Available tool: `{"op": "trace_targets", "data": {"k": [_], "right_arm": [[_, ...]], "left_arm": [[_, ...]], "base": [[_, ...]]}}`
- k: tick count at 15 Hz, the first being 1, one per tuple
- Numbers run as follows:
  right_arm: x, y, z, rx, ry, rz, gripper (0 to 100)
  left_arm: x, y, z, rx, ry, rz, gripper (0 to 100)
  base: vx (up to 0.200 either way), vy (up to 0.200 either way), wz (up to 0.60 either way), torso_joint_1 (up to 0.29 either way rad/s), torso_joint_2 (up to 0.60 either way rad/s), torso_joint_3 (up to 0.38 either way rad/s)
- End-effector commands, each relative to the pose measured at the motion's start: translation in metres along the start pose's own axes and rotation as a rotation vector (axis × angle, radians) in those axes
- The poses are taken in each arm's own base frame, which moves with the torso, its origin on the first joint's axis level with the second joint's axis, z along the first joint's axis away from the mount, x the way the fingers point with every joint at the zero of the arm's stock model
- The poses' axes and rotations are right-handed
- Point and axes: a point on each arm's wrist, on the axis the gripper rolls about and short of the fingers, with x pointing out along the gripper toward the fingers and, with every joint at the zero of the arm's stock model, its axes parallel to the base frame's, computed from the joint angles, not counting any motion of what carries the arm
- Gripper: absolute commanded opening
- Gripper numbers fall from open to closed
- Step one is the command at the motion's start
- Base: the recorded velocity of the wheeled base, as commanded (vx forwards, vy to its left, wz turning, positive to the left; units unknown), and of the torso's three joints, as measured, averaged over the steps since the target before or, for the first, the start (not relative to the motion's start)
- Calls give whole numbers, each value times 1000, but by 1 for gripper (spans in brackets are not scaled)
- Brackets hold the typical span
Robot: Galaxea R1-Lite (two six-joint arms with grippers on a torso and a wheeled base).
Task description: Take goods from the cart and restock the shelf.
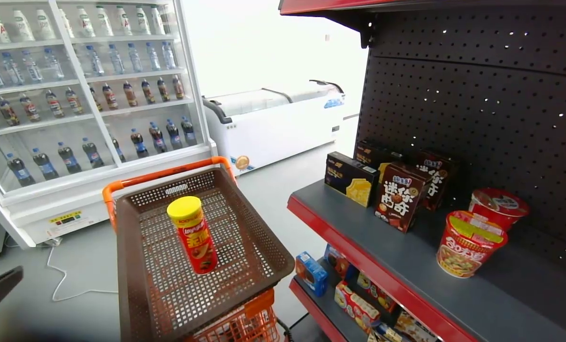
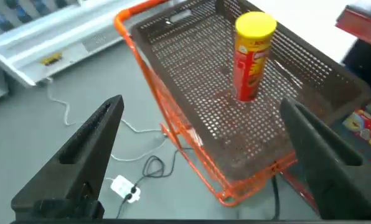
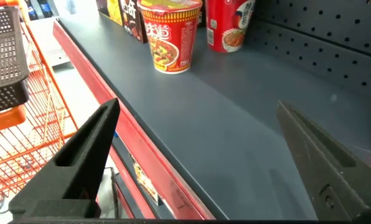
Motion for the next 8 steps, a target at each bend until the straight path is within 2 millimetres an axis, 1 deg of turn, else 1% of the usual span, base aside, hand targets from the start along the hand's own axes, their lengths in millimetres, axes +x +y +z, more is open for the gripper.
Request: {"op": "trace_targets", "data": {"k": [1, 3, 5, 6, 7, 8], "right_arm": [[0, 0, 0, 0, 1, 1, 100], [0, 0, 0, 0, 1, 1, 100], [0, 0, 0, 0, 1, -1, 100], [0, 0, 0, 0, 1, 1, 100], [0, 0, 0, 0, 1, -1, 100], [0, 0, 0, 0, 1, -1, 100]], "left_arm": [[70, 31, -6, 21, 162, -80, 100], [100, 37, -20, 42, 185, -128, 100], [123, 37, -29, 37, 183, -216, 100], [129, 34, -32, 43, 173, -255, 100], [144, 27, -37, 49, 160, -301, 100], [154, 24, -40, 50, 152, -322, 100]], "base": [[0, 0, 0, 0, 0, 0], [0, 0, 0, 0, 0, 0], [0, 0, 0, 0, 0, 0], [0, 0, 0, 0, 0, 0], [0, 0, 0, 0, 0, 0], [0, 0, 0, 0, 0, 0]]}}
